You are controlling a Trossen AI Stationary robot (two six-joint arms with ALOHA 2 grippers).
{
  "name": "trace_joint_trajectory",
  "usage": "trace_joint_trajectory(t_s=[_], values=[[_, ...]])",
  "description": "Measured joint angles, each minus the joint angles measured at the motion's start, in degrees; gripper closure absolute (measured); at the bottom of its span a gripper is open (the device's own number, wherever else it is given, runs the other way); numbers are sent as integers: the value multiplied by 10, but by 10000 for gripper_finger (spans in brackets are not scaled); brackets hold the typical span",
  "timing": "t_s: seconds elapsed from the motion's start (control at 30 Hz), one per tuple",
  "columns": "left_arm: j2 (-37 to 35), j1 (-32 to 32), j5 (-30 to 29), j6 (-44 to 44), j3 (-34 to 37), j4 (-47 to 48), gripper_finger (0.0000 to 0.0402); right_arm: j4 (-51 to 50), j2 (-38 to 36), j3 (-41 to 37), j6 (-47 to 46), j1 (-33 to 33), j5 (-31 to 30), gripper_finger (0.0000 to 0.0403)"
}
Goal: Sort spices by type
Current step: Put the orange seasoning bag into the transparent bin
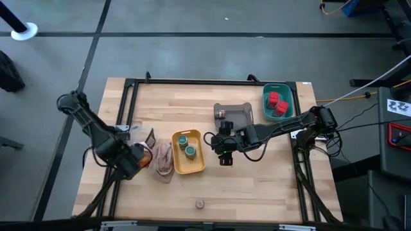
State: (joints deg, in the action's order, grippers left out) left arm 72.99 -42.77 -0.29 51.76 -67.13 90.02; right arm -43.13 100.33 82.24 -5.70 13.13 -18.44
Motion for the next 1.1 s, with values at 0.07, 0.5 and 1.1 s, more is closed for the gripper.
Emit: trace_joint_trajectory(t_s=[0.07, 0.5, 1.1], values=[[10, 20, 12, 6, 0, 0, 401, 0, 0, 0, 0, 0, 0, 95], [29, 118, 135, 42, 0, 0, 401, 0, 0, 0, 0, 0, 0, 95], [29, 199, 218, 163, 0, 0, 401, -38, 0, 0, 19, 0, -10, 95]])
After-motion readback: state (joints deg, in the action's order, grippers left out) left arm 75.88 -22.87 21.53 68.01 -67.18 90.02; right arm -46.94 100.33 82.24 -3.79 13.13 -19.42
